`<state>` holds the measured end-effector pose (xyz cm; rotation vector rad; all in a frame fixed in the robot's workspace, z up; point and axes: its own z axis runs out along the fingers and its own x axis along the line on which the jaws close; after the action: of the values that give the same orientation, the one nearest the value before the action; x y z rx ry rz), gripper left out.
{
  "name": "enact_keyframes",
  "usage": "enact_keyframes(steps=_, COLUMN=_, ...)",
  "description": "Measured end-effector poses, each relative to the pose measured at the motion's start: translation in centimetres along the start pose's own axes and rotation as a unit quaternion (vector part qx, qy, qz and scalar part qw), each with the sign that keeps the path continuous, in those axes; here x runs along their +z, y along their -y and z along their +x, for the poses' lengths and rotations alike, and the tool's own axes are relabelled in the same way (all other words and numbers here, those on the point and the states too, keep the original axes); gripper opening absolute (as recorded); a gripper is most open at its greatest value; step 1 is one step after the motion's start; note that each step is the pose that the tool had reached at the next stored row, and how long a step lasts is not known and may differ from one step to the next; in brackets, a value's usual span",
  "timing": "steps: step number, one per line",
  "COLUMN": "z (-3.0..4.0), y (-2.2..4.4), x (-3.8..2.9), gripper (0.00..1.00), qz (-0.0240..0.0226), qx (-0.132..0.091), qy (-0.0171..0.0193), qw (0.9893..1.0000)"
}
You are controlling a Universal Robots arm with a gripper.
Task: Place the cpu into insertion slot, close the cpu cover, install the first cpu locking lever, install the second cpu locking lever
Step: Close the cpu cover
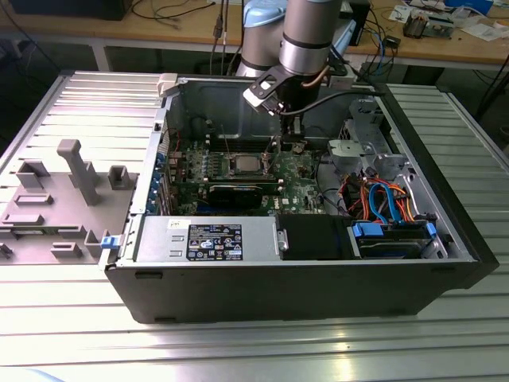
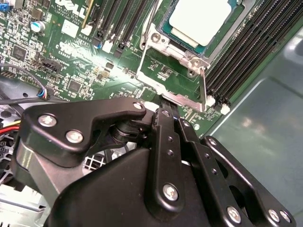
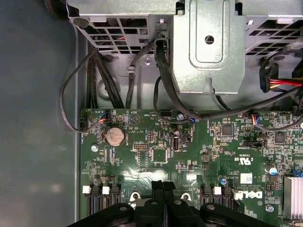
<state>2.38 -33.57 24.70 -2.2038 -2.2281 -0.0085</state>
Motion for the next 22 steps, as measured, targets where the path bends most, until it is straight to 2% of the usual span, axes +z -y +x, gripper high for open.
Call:
enact_keyframes(steps=14, z=0.01, y=0.69, x=0.00, gripper=0.11, qz=0.0000, qx=0.000, qy=0.0000, qw=1.0000)
enact_keyframes(steps=22, z=0.01, y=0.77, x=0.00, gripper=0.11, qz=0.0000, qx=0.000, qy=0.0000, qw=1.0000)
